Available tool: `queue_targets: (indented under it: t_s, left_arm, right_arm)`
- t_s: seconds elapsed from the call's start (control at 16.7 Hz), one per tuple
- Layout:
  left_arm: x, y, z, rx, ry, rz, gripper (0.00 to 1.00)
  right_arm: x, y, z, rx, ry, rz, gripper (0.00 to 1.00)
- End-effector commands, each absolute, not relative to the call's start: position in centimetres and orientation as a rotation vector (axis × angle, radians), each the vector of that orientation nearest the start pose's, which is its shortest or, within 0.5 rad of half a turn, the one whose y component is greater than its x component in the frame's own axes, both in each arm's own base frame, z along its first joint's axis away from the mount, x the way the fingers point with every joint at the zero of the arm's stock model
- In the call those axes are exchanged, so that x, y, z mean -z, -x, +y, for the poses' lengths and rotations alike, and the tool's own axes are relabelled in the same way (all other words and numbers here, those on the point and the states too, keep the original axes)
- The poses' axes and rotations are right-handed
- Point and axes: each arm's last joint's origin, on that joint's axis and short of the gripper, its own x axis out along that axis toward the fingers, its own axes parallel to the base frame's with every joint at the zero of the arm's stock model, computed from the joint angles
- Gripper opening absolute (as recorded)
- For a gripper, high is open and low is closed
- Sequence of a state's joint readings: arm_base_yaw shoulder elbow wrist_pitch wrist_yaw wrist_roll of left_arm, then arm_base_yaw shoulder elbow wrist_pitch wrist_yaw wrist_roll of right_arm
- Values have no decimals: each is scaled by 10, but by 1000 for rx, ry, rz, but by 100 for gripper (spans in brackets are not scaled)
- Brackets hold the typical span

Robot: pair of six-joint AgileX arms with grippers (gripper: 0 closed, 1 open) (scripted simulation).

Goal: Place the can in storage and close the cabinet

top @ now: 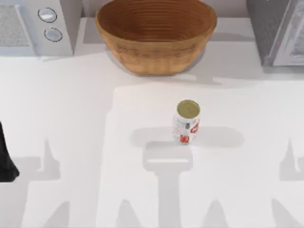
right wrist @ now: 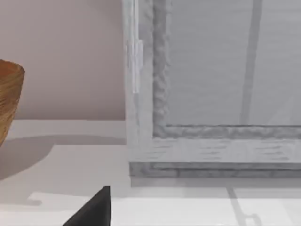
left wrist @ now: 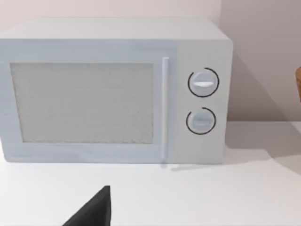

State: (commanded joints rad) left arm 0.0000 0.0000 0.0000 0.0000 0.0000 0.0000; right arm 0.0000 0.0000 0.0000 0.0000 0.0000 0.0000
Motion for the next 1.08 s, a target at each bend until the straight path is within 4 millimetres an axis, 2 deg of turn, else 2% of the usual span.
queue_targets:
  t_s: [0.36, 0.66, 0.9, 1.08]
  left_arm:
    - [-160, -106, -1, 0, 0, 0, 100]
    - [-160, -106, -1, 0, 0, 0, 100]
    - [-160, -106, -1, 0, 0, 0, 100]
    - [-160, -106, -1, 0, 0, 0, 100]
  right_arm:
    - [-167, -111, 2, 1, -2, 9, 100]
    - [-183, -134, 16, 10, 4, 42, 100]
    - [-193, -168, 42, 16, 20, 61, 100]
    - [-190, -197, 76, 18, 33, 62, 100]
